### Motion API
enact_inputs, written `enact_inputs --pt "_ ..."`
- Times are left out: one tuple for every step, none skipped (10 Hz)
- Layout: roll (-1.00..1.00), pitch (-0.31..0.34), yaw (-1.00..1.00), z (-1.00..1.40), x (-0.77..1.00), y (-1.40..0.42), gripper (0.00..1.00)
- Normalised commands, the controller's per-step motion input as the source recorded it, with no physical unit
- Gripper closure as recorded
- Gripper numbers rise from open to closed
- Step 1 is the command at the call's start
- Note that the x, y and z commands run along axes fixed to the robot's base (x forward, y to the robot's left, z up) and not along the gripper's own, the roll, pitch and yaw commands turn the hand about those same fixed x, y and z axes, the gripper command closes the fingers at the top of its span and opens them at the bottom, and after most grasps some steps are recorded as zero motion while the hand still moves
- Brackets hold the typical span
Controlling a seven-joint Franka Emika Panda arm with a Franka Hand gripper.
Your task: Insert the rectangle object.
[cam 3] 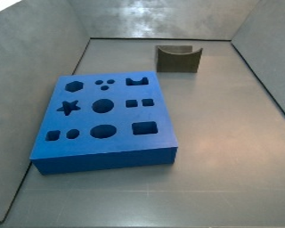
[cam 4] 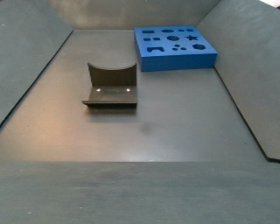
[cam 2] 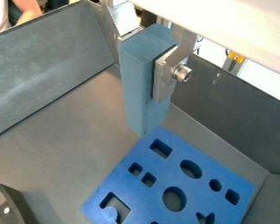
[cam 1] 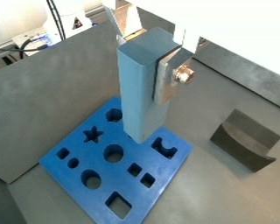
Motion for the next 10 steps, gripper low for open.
enact_inputs --pt "-0.09 0.352 0.01 -0.34 0.44 -0.08 1.0" --pt "-0.07 0.288 0.0 -0.2 0.41 -0.07 1.0" --pt "-0.04 0.238 0.0 -0.09 0.33 -0.04 1.0" --pt "-0.01 0.207 -0.02 -0.03 0.19 -0.02 1.0" --pt "0.16 0.101 -0.23 0.43 -0.24 0.12 1.0" --pt "0.15 0.037 -0.21 0.43 -0.28 0.12 1.0" --pt "0.1 -0.017 -0.14 0.3 -0.2 0.08 1.0" --pt "0.0 0.0 -0.97 -0.44 0.0 -0.2 1.0" --pt "0.0 0.0 -0.97 -0.46 0.0 -0.19 1.0" --pt "0.0 0.0 -0.98 -0.47 0.0 -0.19 1.0"
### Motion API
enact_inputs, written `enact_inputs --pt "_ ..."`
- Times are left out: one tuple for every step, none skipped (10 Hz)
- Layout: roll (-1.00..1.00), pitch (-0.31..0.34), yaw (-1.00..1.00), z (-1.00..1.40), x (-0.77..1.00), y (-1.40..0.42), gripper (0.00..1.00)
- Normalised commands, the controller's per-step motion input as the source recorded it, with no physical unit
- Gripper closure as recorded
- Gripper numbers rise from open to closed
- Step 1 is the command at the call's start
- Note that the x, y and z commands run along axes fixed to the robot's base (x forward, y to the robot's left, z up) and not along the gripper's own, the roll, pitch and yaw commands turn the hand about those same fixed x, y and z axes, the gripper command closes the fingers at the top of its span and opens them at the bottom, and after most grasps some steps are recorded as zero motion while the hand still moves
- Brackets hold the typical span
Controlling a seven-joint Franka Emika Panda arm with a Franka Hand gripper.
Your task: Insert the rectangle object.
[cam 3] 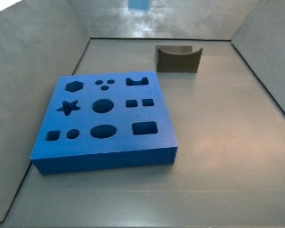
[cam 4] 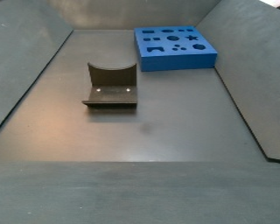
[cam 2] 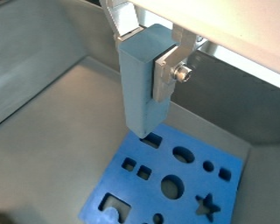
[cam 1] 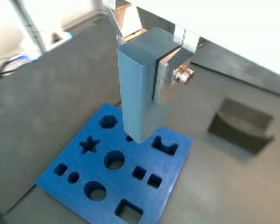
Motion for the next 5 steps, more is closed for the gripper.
enact_inputs --pt "0.0 -0.001 -0.97 -0.48 0.0 -0.18 1.0" --pt "0.0 0.0 -0.97 -0.48 0.0 -0.18 1.0" --pt "0.0 0.0 -0.97 -0.49 0.0 -0.19 1.0" --pt "0.0 0.0 -0.97 -0.48 0.0 -0.19 1.0" --pt "0.0 0.0 -0.97 -0.47 0.0 -0.19 1.0"
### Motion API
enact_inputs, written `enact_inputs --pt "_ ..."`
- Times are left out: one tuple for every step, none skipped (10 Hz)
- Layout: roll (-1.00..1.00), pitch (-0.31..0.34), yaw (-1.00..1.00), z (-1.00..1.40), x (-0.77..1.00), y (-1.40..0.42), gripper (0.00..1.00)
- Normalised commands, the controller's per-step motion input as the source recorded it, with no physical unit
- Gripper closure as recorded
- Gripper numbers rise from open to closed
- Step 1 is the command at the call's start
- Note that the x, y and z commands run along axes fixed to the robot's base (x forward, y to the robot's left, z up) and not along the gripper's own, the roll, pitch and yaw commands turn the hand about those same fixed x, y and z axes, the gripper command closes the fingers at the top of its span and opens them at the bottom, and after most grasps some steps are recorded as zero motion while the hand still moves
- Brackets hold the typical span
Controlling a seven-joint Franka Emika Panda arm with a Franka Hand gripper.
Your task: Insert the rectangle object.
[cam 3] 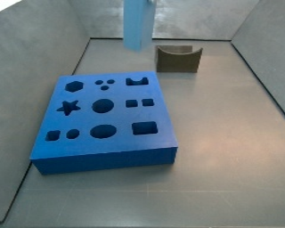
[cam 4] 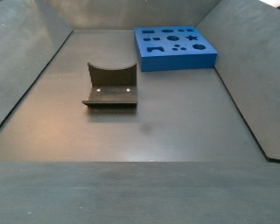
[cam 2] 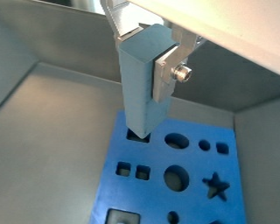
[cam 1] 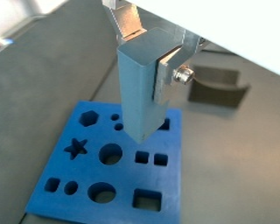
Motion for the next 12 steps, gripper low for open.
enact_inputs --pt "0.0 -0.003 -0.96 -0.48 0.0 -0.21 1.0" --pt "0.0 -0.019 -0.88 -0.48 0.0 -0.26 1.0" --pt "0.0 0.0 -0.72 -0.51 0.14 -0.31 1.0" --pt "0.0 0.02 -0.68 -0.53 0.13 -0.32 1.0" --pt "0.0 0.0 -0.71 -0.57 0.04 -0.3 1.0" --pt "-0.03 -0.013 -0.87 -0.56 -0.02 -0.18 1.0" --pt "-0.08 -0.023 -0.95 -0.57 -0.03 -0.03 1.0" --pt "-0.1 -0.021 -0.94 -0.55 -0.03 -0.01 1.0" --pt "-0.15 -0.047 -0.89 -0.4 0.0 -0.04 1.0" --pt "-0.2 -0.05 -0.83 -0.26 0.0 -0.06 1.0" --pt "-0.22 -0.037 -0.76 -0.24 0.0 -0.07 1.0" --pt "-0.21 -0.024 -0.71 -0.28 0.02 -0.09 1.0"
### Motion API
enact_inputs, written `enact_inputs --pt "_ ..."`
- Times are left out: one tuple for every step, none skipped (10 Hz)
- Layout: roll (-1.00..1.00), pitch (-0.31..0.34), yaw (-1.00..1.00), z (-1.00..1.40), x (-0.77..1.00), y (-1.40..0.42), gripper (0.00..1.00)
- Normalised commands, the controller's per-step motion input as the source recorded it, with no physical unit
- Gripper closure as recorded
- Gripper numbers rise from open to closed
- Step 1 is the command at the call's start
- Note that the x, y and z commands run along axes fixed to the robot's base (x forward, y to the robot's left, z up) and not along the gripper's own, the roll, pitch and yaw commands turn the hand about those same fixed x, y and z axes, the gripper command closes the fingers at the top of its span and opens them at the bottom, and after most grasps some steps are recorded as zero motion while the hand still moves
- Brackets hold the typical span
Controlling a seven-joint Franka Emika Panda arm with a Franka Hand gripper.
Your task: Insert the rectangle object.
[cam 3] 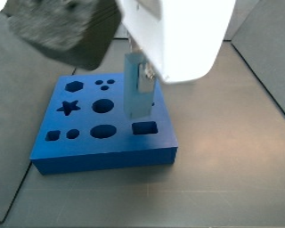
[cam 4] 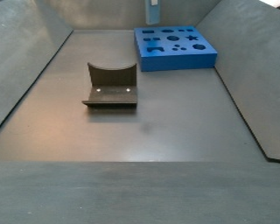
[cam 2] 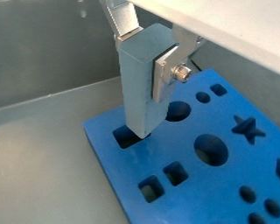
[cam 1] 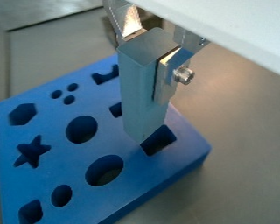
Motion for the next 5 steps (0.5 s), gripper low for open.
enact_inputs --pt "-0.22 -0.026 -0.74 -0.25 0.0 -0.09 1.0" --pt "-0.2 -0.003 -0.74 -0.31 0.0 -0.07 1.0" --pt "-0.2 0.0 -0.71 -0.35 0.11 -0.04 1.0" --pt "-0.13 0.091 -0.58 -0.34 0.37 -0.02 1.0" --pt "-0.02 0.106 -0.38 -0.29 0.39 -0.02 1.0"
